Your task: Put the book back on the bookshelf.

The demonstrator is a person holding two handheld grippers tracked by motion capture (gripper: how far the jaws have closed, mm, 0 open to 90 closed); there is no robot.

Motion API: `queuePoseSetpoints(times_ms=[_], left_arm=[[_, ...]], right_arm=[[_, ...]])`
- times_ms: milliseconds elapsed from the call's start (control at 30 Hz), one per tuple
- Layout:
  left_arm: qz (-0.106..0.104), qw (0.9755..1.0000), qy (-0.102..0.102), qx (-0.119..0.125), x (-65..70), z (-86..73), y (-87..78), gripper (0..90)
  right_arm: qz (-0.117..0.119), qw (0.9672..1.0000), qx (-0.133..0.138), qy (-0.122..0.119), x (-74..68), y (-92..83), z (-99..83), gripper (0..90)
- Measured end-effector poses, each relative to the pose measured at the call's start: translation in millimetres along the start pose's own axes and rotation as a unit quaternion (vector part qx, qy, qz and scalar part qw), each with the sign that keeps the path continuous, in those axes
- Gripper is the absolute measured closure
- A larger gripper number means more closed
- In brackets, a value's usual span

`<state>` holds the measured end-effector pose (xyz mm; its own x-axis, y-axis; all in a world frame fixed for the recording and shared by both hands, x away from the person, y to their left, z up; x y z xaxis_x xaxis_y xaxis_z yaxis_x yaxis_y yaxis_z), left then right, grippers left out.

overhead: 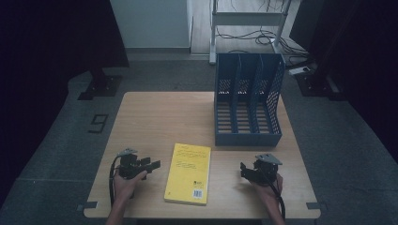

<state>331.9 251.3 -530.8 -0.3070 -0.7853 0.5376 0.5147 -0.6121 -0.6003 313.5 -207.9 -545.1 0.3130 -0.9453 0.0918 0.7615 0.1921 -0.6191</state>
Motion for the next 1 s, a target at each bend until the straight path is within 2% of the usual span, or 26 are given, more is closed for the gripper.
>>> queuePoseSetpoints(times_ms=[533, 600, 633, 667, 700, 800, 833, 867, 1000], left_arm=[[-0.012, 0.9999, 0.009, -0.003, 8.7, -0.5, 2.6, 36.2], [-0.015, 0.9998, 0.011, -0.004, 10.5, -0.7, 3.6, 36.2], [-0.015, 0.9998, 0.011, -0.004, 10.5, -0.7, 3.6, 36.2], [-0.015, 0.9998, 0.011, -0.005, 11.3, -1.0, 4.1, 36.2], [-0.016, 0.9998, 0.013, -0.005, 11.7, -1.2, 4.4, 36.2], [-0.015, 0.9997, 0.015, 0.013, 14.4, -1.0, 1.7, 37.4], [-0.015, 0.9997, 0.015, 0.013, 14.4, -1.0, 1.7, 37.5], [-0.016, 0.9996, 0.014, 0.018, 14.7, -0.6, 0.3, 37.6], [-0.015, 0.9996, 0.015, 0.017, 14.7, -0.6, 0.6, 37.6]], right_arm=[[0.037, 0.9988, 0.029, -0.012, -27.3, -9.3, 17.1, 12.9], [0.044, 0.9982, 0.032, -0.023, -37.5, -8.1, 22.7, 13.0], [0.044, 0.9982, 0.032, -0.023, -37.5, -8.1, 22.7, 13.0], [0.055, 0.9976, 0.031, -0.029, -45.7, -5.4, 26.8, 13.3], [0.055, 0.9976, 0.031, -0.029, -45.7, -5.4, 26.8, 13.3], [0.068, 0.9964, 0.03, -0.04, -60.1, 1.0, 32.6, 13.4], [0.068, 0.9964, 0.03, -0.04, -60.1, 1.0, 32.6, 13.4], [0.074, 0.9959, 0.029, -0.043, -66.5, 3.6, 35.0, 13.3], [0.086, 0.9947, 0.032, -0.047, -77.5, 6.7, 39.8, 13.4]])
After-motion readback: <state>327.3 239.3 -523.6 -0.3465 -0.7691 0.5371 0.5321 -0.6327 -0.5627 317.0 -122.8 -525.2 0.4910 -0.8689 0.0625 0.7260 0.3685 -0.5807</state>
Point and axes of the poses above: each handheld gripper's, and its own axes: y roughly forward along the jaws, z roughly out of its top, x roughly to its right, the point moved 1 cm from there along y, roughly forward along the jaws, and after that the axes turned 11 degrees about -y, right-handed, at the moved point
